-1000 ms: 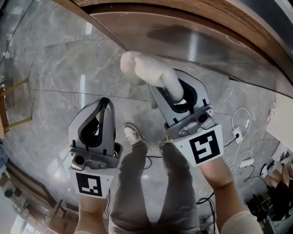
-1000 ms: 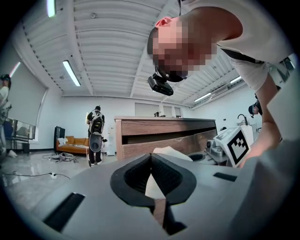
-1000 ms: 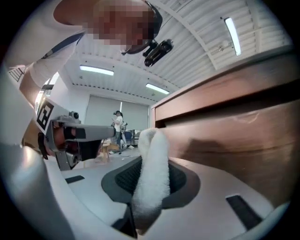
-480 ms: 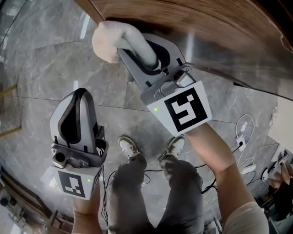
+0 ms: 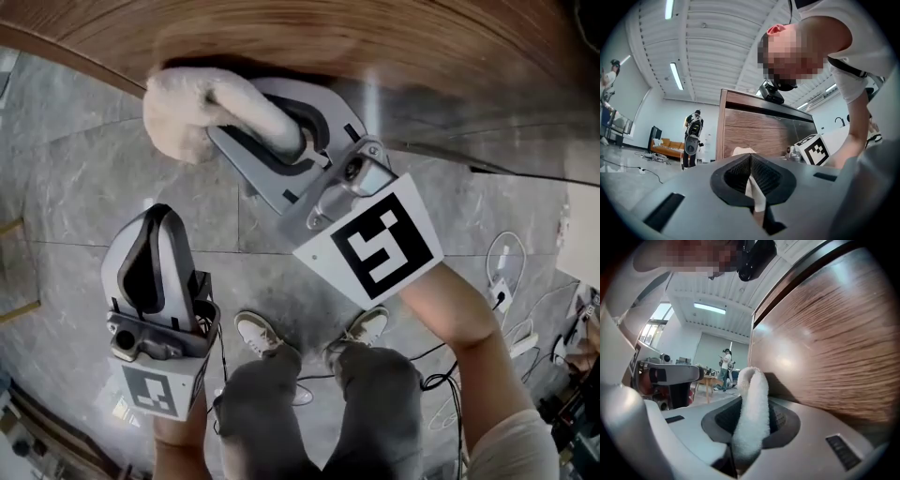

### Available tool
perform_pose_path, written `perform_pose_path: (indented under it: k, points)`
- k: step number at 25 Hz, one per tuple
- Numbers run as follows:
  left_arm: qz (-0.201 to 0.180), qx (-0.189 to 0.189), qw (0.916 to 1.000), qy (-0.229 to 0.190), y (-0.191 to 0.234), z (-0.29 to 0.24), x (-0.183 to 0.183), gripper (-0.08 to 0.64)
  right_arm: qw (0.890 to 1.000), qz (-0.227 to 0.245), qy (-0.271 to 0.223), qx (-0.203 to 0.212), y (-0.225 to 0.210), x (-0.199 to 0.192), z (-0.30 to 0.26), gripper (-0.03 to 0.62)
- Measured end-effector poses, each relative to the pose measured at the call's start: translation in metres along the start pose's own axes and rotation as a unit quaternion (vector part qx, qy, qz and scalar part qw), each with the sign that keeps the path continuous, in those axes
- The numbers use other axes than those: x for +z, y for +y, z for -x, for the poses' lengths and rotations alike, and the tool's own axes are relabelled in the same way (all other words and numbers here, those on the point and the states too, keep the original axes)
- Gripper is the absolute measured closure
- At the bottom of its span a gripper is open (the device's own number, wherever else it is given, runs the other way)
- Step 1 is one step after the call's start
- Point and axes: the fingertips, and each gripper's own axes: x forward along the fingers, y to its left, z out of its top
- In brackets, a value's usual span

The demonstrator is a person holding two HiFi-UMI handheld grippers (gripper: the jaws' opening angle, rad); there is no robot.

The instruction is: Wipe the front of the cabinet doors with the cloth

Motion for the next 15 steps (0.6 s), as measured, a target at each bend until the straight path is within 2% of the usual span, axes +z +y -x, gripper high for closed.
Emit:
perform_pose_path:
  k: [6, 9, 12, 15]
  points:
    - [-0.005, 0.020, 0.9994, -0.028, 0.014, 0.003, 0.000, 0.543, 0.999, -0.020, -0.020, 0.024, 0.001, 0.009, -0.001, 0.488]
    - [-0.018, 0.013, 0.9994, -0.027, 0.017, 0.007, -0.005, 0.543, 0.999, -0.018, -0.011, 0.030, 0.004, 0.006, 0.005, 0.488]
    - [-0.033, 0.011, 0.9985, -0.042, 0.017, 0.000, -0.009, 0.543, 1.000, 0.000, -0.008, 0.007, -0.006, 0.005, 0.016, 0.488]
    - [-0.039, 0.010, 0.9978, -0.053, 0.014, -0.001, -0.012, 0.543, 1.000, -0.006, -0.014, -0.027, -0.018, 0.003, 0.028, 0.488]
